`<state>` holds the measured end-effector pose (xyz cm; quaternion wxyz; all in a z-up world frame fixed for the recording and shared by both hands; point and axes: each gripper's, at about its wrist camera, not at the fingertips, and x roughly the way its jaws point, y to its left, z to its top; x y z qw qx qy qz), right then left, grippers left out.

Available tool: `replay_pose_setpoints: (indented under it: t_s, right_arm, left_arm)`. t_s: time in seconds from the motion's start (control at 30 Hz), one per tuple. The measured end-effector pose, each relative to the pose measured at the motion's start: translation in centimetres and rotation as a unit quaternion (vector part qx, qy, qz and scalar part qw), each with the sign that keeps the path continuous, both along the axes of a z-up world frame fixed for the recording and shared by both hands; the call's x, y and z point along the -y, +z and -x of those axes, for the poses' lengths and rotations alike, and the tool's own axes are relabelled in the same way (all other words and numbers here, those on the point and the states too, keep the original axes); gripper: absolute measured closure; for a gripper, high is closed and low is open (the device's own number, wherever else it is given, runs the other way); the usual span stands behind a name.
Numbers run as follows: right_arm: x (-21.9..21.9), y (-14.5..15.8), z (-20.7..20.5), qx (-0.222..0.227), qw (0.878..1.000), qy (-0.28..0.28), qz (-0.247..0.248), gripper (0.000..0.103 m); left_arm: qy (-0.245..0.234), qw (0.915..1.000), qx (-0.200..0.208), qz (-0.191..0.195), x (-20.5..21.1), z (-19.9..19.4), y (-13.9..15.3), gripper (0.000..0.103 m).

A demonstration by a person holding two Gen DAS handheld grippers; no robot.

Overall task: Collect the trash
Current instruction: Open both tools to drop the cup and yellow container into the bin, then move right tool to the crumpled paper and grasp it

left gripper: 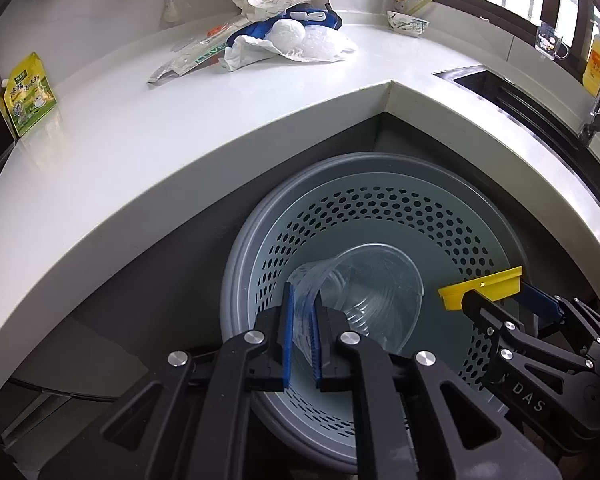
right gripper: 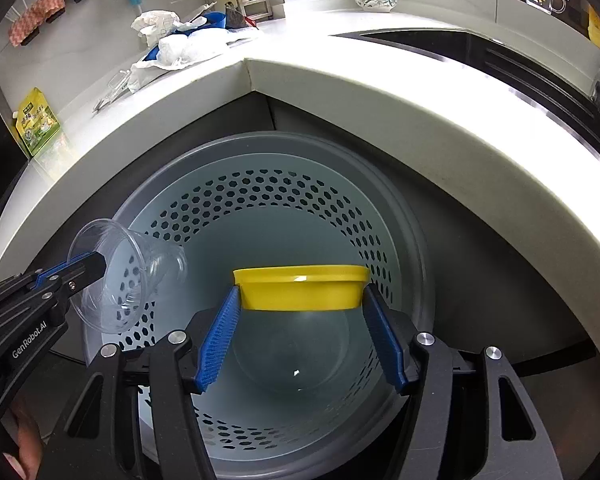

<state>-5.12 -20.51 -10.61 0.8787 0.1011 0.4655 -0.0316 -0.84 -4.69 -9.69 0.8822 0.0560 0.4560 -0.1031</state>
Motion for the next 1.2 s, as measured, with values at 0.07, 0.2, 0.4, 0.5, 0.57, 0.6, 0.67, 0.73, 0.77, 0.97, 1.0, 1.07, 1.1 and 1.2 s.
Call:
replay_pose_setpoints:
  t_s: [0.07, 0.2, 0.4, 0.5, 0.57, 0.6, 0.67, 0.73, 0.77, 0.97, 1.0, 1.07, 1.1, 1.2]
  right_arm:
    - [0.1, 0.1, 0.1, 0.003, 1.000, -0.003, 0.000, 0.033]
    - [0.4, 0.2, 0.2, 0.004, 1.000, -0.007, 0.000, 0.033]
    - [0.7, 0.2, 0.2, 0.004, 1.000, -0.012, -0.002, 0.032]
    - [0.7, 0.3, 0.2, 0.005, 1.000, -0.012, -0.003, 0.032]
    - [0.8, 0.3, 0.2, 0.006, 1.000, -0.012, -0.003, 0.031]
    - [0.8, 0.3, 0.2, 0.006, 1.000, -0.012, -0.003, 0.031]
    - [0.8, 0.3, 0.3, 0.007, 1.000, -0.013, -0.001, 0.031]
    - [1.0, 0.4, 0.3, 0.009, 1.000, -0.016, 0.001, 0.030]
    - [1.0, 0.4, 0.4, 0.011, 1.000, -0.017, 0.001, 0.029]
    - [1.0, 0.9, 0.7, 0.022, 1.000, -0.016, 0.012, 0.026]
    - [1.0, 1.1, 0.7, 0.024, 1.000, -0.014, 0.010, 0.026]
    - [1.0, 1.4, 0.8, 0.030, 0.999, -0.010, 0.007, 0.026]
    - [1.0, 1.6, 0.8, 0.032, 0.999, -0.009, 0.008, 0.026]
    - [0.9, 2.1, 0.8, 0.041, 0.999, -0.004, 0.008, 0.026]
  left_arm:
    - [0.003, 1.0000, 0.001, 0.000, -0.1, 0.0, 0.0, 0.082]
    - [0.008, 0.9999, 0.014, 0.002, -0.4, 0.3, 0.5, 0.047]
    - [0.007, 0.9998, 0.021, -0.002, -0.2, 0.4, 0.8, 0.045]
    - [0.009, 0.9998, 0.020, -0.002, -0.3, 0.3, 0.8, 0.045]
    - [0.010, 0.9997, 0.021, -0.003, -0.4, 0.3, 0.8, 0.042]
    - [0.011, 0.9997, 0.023, -0.003, -0.5, 0.3, 0.8, 0.039]
    - [0.012, 0.9996, 0.024, -0.006, -0.6, 0.3, 0.9, 0.035]
    - [0.013, 0.9995, 0.026, -0.008, -0.6, 0.3, 0.9, 0.032]
    - [0.014, 0.9995, 0.027, -0.008, -0.7, 0.3, 1.0, 0.030]
    - [0.016, 0.9989, 0.044, 0.000, -1.0, 0.6, 1.8, 0.018]
    - [0.015, 0.9987, 0.048, 0.001, -1.0, 0.7, 2.1, 0.015]
    - [0.017, 0.9982, 0.058, 0.002, -1.1, 0.9, 2.5, 0.011]
    - [0.018, 0.9979, 0.063, 0.004, -1.2, 1.0, 2.7, 0.009]
    - [0.024, 0.9972, 0.071, 0.010, -1.8, 1.0, 3.4, 0.008]
